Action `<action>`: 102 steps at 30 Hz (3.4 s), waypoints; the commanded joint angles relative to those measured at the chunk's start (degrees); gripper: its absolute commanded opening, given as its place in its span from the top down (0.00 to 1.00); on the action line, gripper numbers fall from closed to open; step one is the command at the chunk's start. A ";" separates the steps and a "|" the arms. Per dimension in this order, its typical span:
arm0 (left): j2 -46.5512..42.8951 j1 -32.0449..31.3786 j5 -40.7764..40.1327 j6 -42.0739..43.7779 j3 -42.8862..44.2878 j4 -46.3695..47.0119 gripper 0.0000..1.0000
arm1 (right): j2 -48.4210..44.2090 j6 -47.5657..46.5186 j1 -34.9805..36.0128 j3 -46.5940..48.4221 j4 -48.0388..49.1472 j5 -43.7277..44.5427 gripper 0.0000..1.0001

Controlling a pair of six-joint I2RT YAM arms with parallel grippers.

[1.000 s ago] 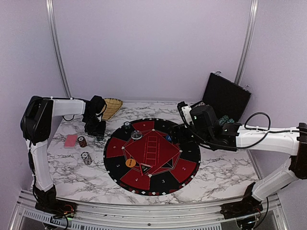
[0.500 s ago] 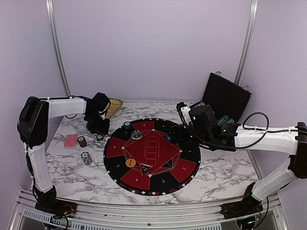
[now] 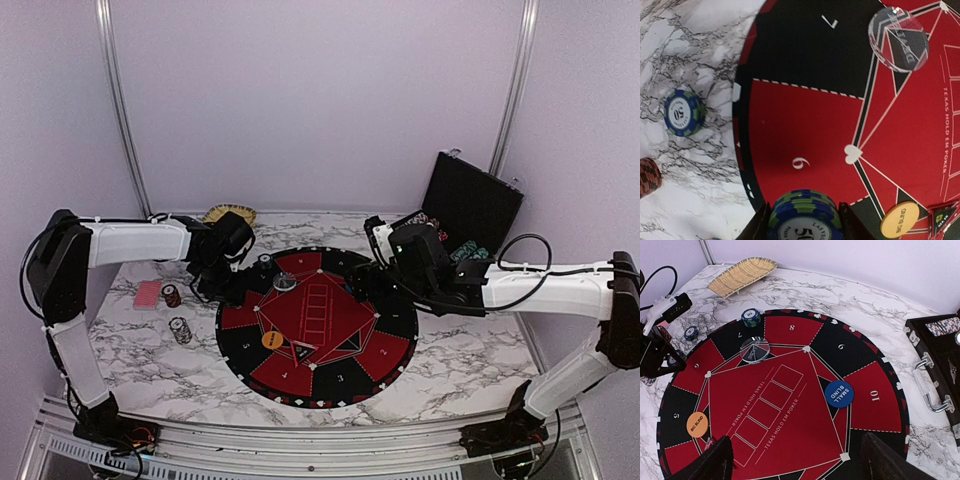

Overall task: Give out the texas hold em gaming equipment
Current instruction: Place the poker chips pile at the big blind area, then pick up the pile of poker chips from the center of the board.

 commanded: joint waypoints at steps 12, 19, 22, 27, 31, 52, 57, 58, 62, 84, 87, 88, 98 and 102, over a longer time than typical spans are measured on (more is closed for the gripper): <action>-9.06 -9.90 -2.33 -8.61 -12.58 2.55 0.65 | 2.00 -0.67 -0.52 1.13 1.59 -1.15 0.14; -9.16 -11.04 -2.68 -10.04 -16.48 4.61 0.65 | 2.64 -0.48 -0.54 1.63 1.51 -1.81 0.14; -8.50 -11.10 -2.64 -10.22 -17.05 5.68 0.65 | 2.88 -0.55 -0.56 1.87 1.44 -1.93 0.14; -7.60 -11.23 -2.99 -10.41 -17.37 6.94 0.63 | 2.71 -0.64 -0.47 2.05 1.00 -1.86 0.14; -6.65 -11.22 -3.00 -10.11 -17.20 7.25 0.62 | 2.56 -0.69 -0.51 2.22 0.64 -1.92 0.14; -9.44 -11.14 -3.06 -8.51 -15.13 5.24 0.34 | 2.42 -1.17 -0.51 2.89 -0.09 -1.50 0.14; -9.69 -10.11 -4.06 -7.46 -11.99 3.05 0.32 | 2.03 -1.17 -0.52 2.72 -0.25 -1.10 0.14; -9.84 -9.49 -4.35 -7.24 -11.49 2.82 0.32 | 1.94 -1.17 -0.52 2.64 -0.25 -1.00 0.14; -10.06 -5.72 -5.04 -6.15 -9.36 2.15 0.31 | 1.77 -1.08 -0.54 2.46 -0.25 -1.07 0.14; 4.80 13.14 -1.01 2.14 3.64 1.55 0.30 | 0.91 -0.21 -0.51 1.22 0.23 -2.51 0.14; 6.47 13.93 -0.64 2.31 4.85 1.53 0.31 | 0.78 -0.20 -0.51 0.83 0.19 -2.31 0.14; 6.93 14.13 -0.40 2.53 5.25 1.52 0.32 | 0.65 -0.16 -0.51 0.78 0.00 -2.34 0.14; 10.77 15.62 -0.21 3.27 7.39 1.17 0.35 | 0.40 -0.36 -0.53 0.34 -0.26 -1.61 0.14; 11.82 15.67 0.41 3.72 7.67 1.03 0.37 | 0.44 -0.27 -0.51 0.16 -0.26 -1.51 0.14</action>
